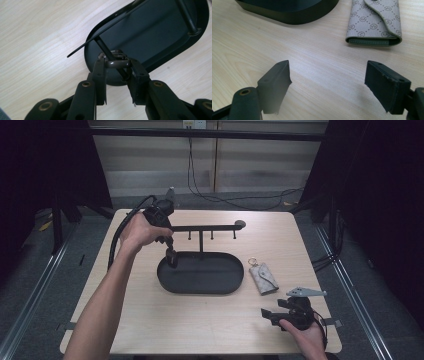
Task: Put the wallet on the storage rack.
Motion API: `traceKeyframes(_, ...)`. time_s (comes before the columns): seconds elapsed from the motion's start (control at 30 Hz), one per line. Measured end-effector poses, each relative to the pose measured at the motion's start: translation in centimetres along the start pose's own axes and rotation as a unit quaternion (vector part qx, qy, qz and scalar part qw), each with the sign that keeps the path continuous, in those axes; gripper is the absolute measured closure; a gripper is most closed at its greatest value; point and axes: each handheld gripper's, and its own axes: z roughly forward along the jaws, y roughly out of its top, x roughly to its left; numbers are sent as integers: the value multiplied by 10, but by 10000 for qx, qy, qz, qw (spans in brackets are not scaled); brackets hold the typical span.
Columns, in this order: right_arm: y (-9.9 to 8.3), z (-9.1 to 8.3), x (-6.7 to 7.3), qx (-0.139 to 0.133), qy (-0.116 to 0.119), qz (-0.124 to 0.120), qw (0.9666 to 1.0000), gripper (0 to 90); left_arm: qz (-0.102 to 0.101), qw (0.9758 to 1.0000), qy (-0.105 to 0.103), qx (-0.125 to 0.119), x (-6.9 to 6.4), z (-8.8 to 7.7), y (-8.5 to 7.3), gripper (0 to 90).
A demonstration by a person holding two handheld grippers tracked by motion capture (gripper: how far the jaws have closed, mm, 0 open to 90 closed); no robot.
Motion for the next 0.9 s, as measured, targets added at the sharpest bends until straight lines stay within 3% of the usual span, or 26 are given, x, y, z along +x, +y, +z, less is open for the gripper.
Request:
traceKeyframes(0.13,0,-1,-1,-23,-9,31,10000,206,-43,10000,-26,-25,1,0,-2,691)
traceKeyframes(0.23,0,0,-1,-8,9,12,10000,205,-66,9999,-104,-111,0,0,-2,564)
traceKeyframes(0.57,0,0,-1,-15,-5,62,10000,205,-190,9989,-212,-373,5,2,-11,361)
traceKeyframes(0.7,0,-1,-1,-38,-14,54,10000,204,-231,9969,-314,-677,8,0,-20,289)
traceKeyframes(0.83,0,-1,-2,-46,-5,72,10000,204,-77,9953,-478,-843,12,0,-29,199)
traceKeyframes(0.9,0,-1,-2,-47,-2,92,9999,204,-97,9942,-507,-945,15,0,-34,174)
